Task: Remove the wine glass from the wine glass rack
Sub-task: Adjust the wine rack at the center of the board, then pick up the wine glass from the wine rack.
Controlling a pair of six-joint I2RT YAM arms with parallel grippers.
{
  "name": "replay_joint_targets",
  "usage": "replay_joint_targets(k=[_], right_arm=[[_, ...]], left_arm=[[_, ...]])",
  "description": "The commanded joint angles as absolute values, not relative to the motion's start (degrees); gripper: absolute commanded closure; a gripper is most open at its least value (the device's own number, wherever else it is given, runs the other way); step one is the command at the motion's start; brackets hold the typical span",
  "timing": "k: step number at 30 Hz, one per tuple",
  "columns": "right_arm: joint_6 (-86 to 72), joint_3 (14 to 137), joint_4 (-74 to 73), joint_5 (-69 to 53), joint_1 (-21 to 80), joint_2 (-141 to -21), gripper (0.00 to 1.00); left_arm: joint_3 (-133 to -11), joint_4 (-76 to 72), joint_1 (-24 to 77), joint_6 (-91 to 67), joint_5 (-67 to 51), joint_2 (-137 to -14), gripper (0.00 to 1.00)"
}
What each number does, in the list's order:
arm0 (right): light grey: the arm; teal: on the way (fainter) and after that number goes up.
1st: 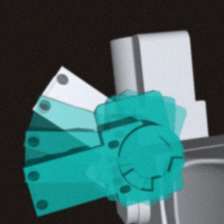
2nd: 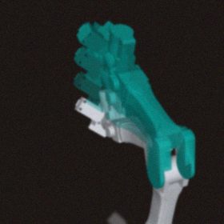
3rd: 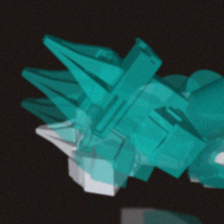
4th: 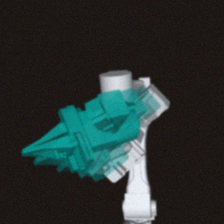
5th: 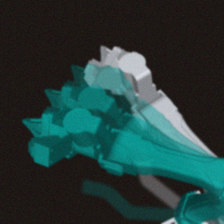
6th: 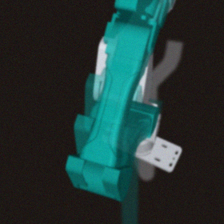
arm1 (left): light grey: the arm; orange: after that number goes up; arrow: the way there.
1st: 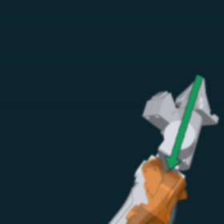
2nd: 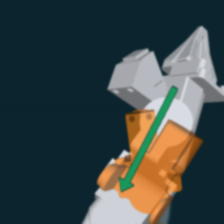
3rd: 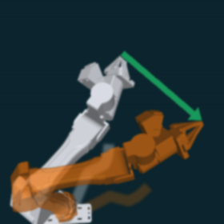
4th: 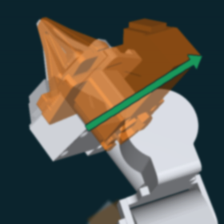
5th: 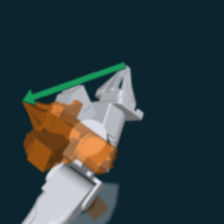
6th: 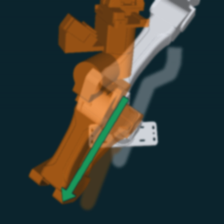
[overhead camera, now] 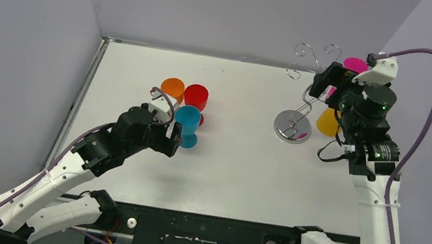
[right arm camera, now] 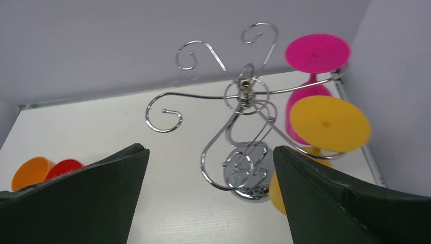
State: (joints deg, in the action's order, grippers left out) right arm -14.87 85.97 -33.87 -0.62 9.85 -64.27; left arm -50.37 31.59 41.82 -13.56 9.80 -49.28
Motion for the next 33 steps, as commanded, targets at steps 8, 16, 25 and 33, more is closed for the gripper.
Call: replay_joint_targets(k=[8, 16, 25, 33], right_arm=[[-20.6, 84.5, -30.8, 7.3, -6.5, -62.7, 0.00], [-27.2, 82.7, -28.1, -11.6, -15.9, -64.1, 0.00], [-35.0, 77.9, -22.1, -24.2, -24.0, -63.5, 0.11], [-38.3, 73.9, -20.1, -29.6, -29.6, -63.3, 0.24]], left_arm=[[-47.6, 31.5, 41.4, -8.0, 10.0, -39.8, 0.19], [-46.3, 31.3, 41.4, -8.0, 7.5, -37.8, 0.17], [-47.9, 32.0, 41.4, -8.3, 5.9, -36.6, 0.15], [-47.7, 31.7, 41.5, -8.9, 5.9, -35.6, 0.13]])
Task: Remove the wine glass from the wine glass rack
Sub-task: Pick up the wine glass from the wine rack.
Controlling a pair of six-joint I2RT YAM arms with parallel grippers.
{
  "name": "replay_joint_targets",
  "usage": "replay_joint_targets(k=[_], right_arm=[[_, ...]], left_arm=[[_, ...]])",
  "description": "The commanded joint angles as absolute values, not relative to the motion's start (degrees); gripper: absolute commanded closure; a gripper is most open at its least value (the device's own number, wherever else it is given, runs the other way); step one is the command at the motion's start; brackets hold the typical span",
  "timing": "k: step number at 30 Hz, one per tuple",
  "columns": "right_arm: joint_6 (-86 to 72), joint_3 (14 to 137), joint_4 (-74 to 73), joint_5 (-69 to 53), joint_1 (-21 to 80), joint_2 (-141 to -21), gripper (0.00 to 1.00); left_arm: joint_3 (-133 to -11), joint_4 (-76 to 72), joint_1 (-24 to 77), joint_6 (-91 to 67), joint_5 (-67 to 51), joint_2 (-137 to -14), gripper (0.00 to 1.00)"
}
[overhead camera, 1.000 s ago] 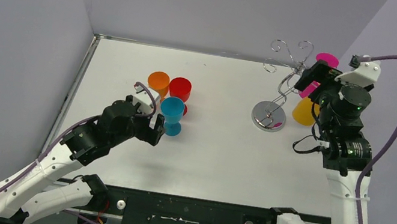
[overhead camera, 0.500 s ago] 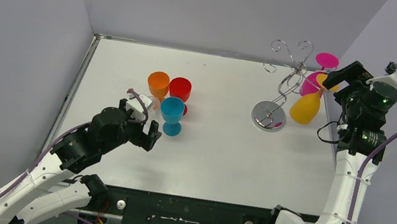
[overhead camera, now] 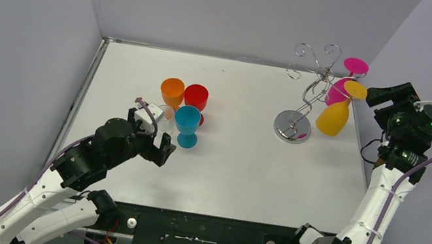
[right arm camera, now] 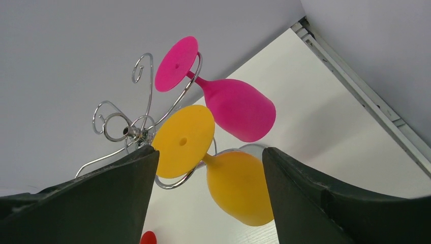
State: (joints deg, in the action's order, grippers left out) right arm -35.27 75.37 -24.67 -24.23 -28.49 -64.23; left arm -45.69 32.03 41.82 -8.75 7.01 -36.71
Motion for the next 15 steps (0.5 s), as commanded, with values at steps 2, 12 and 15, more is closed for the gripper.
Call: replay_joint_targets(k=[2, 12, 15], right_arm=[[-39.6, 72.3, -18.6, -31.8, -29.9, -63.4, 0.28], [-41.9, 69.5, -14.3, -38.1, -30.0, -64.5, 0.49], [-41.6, 69.6, -14.4, -37.9, -30.0, -64.6, 0.55]], left_arm=[[-47.5, 31.5, 41.4, -9.0, 5.7, -35.7, 0.13], [-44.5, 28.1, 41.4, -8.6, 7.4, -34.9, 0.13], [-43.9, 27.2, 41.4, -8.1, 8.5, -34.3, 0.13]])
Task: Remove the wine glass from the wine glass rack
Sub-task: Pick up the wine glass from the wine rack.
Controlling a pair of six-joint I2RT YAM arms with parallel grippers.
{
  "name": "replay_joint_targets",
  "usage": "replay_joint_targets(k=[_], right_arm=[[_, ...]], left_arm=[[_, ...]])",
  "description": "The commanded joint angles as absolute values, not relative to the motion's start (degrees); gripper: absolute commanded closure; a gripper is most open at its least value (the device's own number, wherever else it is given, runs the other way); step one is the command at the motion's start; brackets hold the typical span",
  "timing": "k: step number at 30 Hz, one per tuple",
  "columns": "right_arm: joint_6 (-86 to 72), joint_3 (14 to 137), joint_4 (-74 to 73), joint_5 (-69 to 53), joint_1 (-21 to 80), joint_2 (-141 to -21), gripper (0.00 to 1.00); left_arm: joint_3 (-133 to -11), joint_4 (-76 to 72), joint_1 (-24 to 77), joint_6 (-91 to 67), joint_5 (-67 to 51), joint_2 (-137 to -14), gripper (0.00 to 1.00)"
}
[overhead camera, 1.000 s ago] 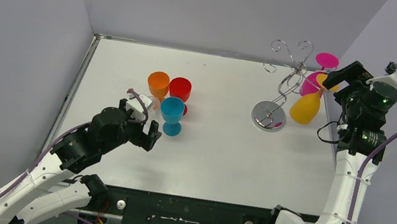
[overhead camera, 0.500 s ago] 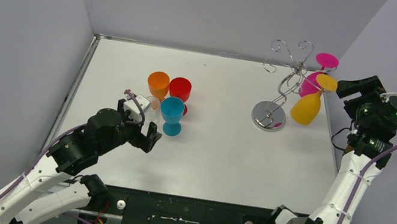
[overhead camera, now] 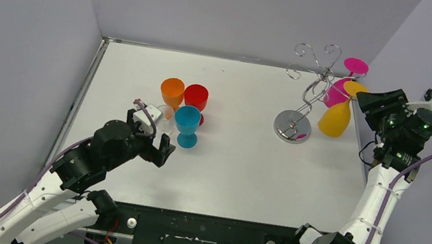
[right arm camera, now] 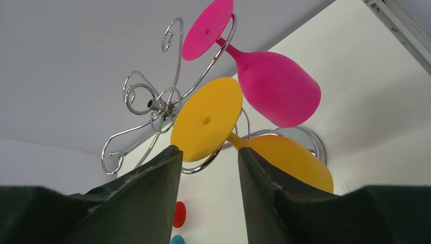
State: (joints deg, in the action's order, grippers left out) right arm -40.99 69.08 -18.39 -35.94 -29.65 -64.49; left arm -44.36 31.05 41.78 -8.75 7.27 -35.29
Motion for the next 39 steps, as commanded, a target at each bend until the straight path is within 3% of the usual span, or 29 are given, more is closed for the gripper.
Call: replay_joint_targets(k=[1, 4, 11, 16, 18, 23, 39], right_arm=[[-41.6, 69.6, -14.4, -37.8, -30.0, -64.7, 0.59], [-41.2, 69.5, -14.6, -37.5, -30.0, -64.8, 0.67], [-41.1, 69.9, -15.0, -36.8, -30.1, -64.6, 0.75], [-41.9, 69.6, -14.0, -36.9, -30.0, -64.4, 0.74], [-42.2, 69.2, -13.8, -36.7, -30.0, -64.4, 0.68], [-43.9, 67.8, -11.9, -35.6, -30.0, -64.8, 0.65], [-46.6, 66.0, -7.2, -35.9, -30.1, -66.1, 0.74]], left_arm=[[-43.7, 26.9, 41.4, -8.0, 8.9, -34.0, 0.13], [-43.0, 26.0, 41.4, -7.8, 9.8, -32.6, 0.13], [-39.5, 23.6, 41.4, -8.0, 12.3, -29.3, 0.12], [-36.9, 22.2, 41.4, -8.2, 13.5, -27.3, 0.12], [-36.8, 22.0, 41.4, -8.0, 13.6, -26.8, 0.12], [-36.2, 21.8, 41.4, -7.5, 15.7, -25.7, 0.12], [-35.8, 21.6, 41.4, -7.4, 16.1, -26.5, 0.11]])
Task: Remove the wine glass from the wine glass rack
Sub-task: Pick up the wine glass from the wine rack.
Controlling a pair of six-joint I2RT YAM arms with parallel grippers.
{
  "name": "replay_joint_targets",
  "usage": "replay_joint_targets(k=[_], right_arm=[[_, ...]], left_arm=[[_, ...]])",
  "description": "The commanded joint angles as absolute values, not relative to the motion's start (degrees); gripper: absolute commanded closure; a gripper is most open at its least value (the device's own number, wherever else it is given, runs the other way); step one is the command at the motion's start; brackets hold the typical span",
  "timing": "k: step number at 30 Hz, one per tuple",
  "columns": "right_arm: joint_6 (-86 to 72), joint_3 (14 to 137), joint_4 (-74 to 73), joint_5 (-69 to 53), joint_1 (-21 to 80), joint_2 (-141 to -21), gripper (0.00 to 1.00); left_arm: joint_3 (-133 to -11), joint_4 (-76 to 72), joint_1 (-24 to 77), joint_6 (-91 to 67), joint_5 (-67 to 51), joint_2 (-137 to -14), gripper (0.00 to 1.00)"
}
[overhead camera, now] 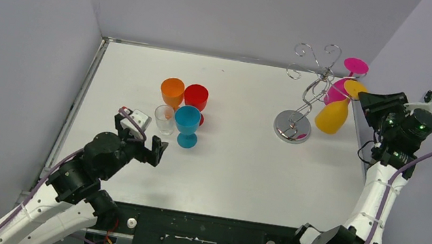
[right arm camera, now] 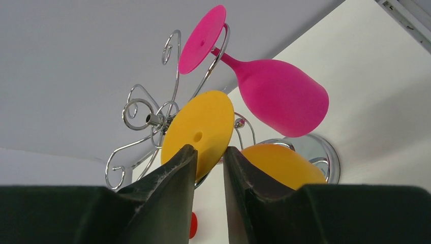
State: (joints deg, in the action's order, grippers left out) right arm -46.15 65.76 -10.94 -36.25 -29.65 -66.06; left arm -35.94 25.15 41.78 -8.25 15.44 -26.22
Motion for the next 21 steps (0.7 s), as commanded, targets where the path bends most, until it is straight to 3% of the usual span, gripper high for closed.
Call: replay_joint_targets(k=[1, 21], right_arm=[[-46.6, 66.0, -7.2, -35.8, -30.0, -66.0, 0.75], [-49.4, 66.3, -5.6, -38.9, -30.0, -64.1, 1.00]], left_arm=[[-35.8, 21.6, 41.4, -7.4, 16.1, -26.5, 0.11], [-35.9, 21.6, 41.2, -7.4, 16.0, -26.9, 0.11]])
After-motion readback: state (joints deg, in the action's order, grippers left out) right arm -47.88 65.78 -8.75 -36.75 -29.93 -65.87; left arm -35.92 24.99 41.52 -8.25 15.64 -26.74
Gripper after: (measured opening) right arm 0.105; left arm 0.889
